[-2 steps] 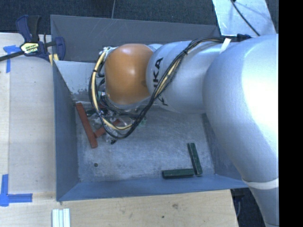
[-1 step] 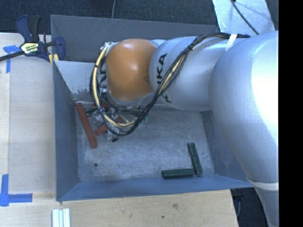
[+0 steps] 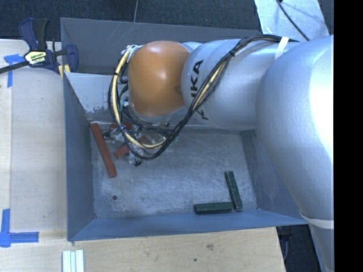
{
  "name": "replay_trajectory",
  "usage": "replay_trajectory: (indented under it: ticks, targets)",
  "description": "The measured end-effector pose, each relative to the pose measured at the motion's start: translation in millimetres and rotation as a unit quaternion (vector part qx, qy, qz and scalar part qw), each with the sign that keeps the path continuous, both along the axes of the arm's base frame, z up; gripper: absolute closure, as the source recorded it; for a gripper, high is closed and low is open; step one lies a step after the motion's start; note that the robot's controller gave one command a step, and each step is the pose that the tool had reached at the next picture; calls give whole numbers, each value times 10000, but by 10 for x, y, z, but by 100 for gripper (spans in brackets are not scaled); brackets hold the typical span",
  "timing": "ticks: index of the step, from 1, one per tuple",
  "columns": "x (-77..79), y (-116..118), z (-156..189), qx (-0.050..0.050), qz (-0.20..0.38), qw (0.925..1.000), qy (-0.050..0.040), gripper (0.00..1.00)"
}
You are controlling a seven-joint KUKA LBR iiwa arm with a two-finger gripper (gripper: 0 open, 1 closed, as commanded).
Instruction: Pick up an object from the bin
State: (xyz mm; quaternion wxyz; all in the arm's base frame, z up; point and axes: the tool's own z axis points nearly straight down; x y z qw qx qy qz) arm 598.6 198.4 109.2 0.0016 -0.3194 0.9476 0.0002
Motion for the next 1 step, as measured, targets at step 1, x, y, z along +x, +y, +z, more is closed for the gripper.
replay_trajectory:
  ticks: [1]
  targets:
    - [-7,-1,124,-1,-6,10000,8,100]
